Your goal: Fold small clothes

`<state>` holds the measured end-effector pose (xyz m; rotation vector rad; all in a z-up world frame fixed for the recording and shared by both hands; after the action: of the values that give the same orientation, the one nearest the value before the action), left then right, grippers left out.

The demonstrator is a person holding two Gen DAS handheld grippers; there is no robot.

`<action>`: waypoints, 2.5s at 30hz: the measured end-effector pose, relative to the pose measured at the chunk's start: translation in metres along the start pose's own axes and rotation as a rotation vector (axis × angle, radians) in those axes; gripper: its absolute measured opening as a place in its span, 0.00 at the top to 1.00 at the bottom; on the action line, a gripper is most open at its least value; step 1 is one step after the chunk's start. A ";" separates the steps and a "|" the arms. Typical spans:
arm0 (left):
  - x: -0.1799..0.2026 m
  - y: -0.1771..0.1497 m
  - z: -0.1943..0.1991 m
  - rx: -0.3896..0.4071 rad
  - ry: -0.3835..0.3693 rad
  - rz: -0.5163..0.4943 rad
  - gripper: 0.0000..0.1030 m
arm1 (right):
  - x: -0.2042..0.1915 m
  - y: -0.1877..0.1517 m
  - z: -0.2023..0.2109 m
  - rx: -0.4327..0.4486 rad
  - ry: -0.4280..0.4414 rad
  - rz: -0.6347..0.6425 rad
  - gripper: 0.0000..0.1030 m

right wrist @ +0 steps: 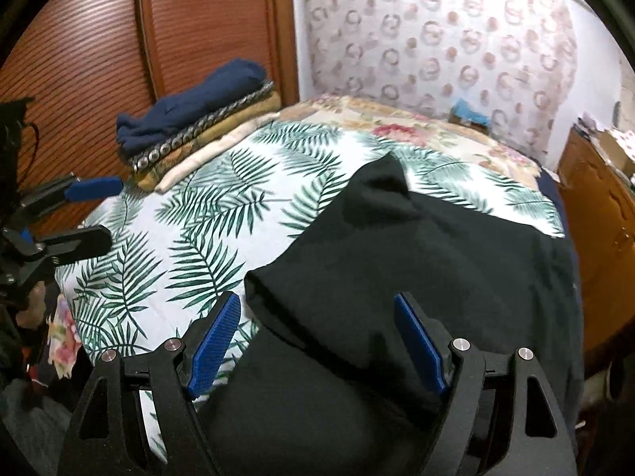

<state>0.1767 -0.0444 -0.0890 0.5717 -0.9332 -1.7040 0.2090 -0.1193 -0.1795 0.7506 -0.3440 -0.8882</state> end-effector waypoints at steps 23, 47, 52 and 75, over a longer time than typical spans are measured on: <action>-0.011 -0.010 -0.003 -0.007 -0.003 0.037 0.22 | -0.011 0.010 -0.035 -0.097 -0.104 0.147 0.69; 0.009 -0.018 -0.013 -0.036 -0.041 0.014 0.22 | 0.168 0.085 0.057 0.106 -0.340 -0.193 0.93; 0.012 -0.019 -0.014 -0.040 -0.043 0.010 0.22 | 0.180 0.093 0.040 0.079 -0.392 -0.209 0.93; 0.065 -0.030 -0.033 -0.080 -0.121 -0.040 0.22 | 0.117 -0.030 0.122 0.067 -0.267 -0.292 0.67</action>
<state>0.1637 -0.1114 -0.1273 0.4409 -0.9397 -1.8191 0.1937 -0.2796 -0.1188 0.7560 -0.5103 -1.2634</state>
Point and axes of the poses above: each gripper's, at about its wrist camera, not at the fingertips, and z roughly against the way its jaws point, x to its right, y to its top, the point moved 10 cm from there along -z, roughly the way its jaws point, and after that the axes turned 3 degrees about -z, right-handed, at the moved point
